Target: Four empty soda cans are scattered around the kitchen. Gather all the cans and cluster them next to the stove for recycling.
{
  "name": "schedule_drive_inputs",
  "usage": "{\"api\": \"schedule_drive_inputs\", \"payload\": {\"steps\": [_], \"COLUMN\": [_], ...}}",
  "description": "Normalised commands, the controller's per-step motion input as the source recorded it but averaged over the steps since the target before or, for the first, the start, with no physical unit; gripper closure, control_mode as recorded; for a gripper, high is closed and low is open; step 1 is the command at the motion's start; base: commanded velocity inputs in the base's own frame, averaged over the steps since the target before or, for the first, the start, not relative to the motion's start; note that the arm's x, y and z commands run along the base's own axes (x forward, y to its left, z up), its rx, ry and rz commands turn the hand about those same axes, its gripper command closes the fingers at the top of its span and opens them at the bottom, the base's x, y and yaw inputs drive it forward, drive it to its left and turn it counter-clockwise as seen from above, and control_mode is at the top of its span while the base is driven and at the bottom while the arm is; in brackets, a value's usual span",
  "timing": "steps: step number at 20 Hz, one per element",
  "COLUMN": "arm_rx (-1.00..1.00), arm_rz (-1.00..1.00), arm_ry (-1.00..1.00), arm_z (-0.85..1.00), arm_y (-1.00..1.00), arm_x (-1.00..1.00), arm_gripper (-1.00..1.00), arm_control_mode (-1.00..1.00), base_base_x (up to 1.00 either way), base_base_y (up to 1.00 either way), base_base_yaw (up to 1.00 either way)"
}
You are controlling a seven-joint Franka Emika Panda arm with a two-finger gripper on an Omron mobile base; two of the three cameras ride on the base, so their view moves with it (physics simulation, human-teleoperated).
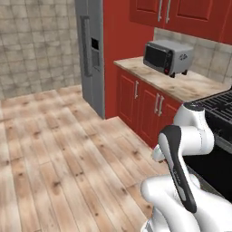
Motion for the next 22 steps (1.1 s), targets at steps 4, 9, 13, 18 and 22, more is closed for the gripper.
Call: {"api": "schedule_drive_inputs", "payload": {"steps": [4,9,13,18,22], "arm_rx": [0.0,0.0,0.0,0.0,0.0], "arm_rz": [0.0,0.0,0.0,0.0,0.0], "arm_ry": [0.0,0.0,0.0,0.0,0.0], "arm_z": [0.0,0.0,0.0,0.0,0.0], "arm_y": [0.0,0.0,0.0,0.0,0.0], "arm_x": [0.0,0.0,0.0,0.0,0.0], "arm_gripper": [-1.0,-1.0,-1.0,-1.0,-1.0], "arm_control_mode": [1.0,1.0,1.0,1.0,1.0], "base_base_x": [-0.01,0.0,0.0,0.47,1.0], "base_base_y": [0.0,0.0,-0.02,0.0,0.0], "base_base_yaw": [0.49,0.4,0.25,0.01,0.01]}}
